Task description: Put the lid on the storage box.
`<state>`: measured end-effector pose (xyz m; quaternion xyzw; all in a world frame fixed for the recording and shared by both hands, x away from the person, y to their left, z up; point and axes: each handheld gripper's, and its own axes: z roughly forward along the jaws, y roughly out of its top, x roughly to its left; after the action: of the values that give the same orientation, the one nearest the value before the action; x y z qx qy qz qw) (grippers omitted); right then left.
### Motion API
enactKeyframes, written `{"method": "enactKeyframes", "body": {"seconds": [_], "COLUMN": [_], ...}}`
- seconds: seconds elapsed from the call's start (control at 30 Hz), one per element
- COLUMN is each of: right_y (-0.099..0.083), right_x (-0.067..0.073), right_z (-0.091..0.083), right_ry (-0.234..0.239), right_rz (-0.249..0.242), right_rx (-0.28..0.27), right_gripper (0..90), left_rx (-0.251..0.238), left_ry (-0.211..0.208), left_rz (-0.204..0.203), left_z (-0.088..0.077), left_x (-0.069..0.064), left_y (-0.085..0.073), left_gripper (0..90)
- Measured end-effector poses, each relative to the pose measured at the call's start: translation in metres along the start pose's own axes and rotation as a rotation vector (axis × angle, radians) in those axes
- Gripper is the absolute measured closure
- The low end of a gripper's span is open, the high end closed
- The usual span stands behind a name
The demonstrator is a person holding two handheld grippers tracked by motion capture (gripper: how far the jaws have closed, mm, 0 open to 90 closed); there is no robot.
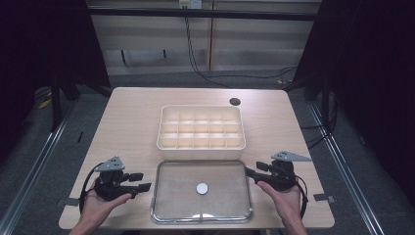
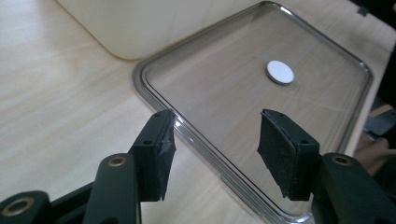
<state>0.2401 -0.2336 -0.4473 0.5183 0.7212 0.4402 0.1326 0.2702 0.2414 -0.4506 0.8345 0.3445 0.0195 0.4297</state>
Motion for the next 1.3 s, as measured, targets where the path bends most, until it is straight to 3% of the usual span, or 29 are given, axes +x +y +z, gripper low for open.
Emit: {"method": "enactKeyframes", "body": {"seconds": [0.3,0.43,0.6,0.7,0.9,1.0,1.3], "right_y": [0.019,0.013,-0.003,-0.006,-0.017,-0.020,-0.023], "right_x": [0.000,-0.005,-0.016,-0.017,-0.014,-0.019,-0.018], "right_z": [0.005,0.014,0.024,0.027,0.028,0.032,0.042], "right_ry": [0.021,0.014,0.002,-0.002,-0.019,-0.010,-0.032], "right_rz": [-0.007,0.001,0.035,0.032,0.009,0.037,0.025], "right_rx": [-0.009,0.015,0.055,0.067,0.097,0.098,0.141], "right_gripper": [43.2,44.7,51.4,51.3,51.5,51.5,51.7], "left_rx": [-0.012,0.013,0.019,0.026,0.041,0.068,0.107], "left_ry": [0.030,0.027,-0.008,0.015,0.014,0.016,0.021], "left_rz": [-0.034,-0.035,-0.063,-0.070,-0.041,-0.034,-0.059], "left_z": [0.012,0.022,0.029,0.032,0.037,0.044,0.053], "left_x": [0.010,0.012,0.018,0.020,0.010,0.010,0.011], "left_y": [0.016,0.007,-0.002,-0.002,-0.005,-0.005,-0.010], "left_gripper": [48.9,50.3,54.2,59.3,58.7,55.5,54.7]}}
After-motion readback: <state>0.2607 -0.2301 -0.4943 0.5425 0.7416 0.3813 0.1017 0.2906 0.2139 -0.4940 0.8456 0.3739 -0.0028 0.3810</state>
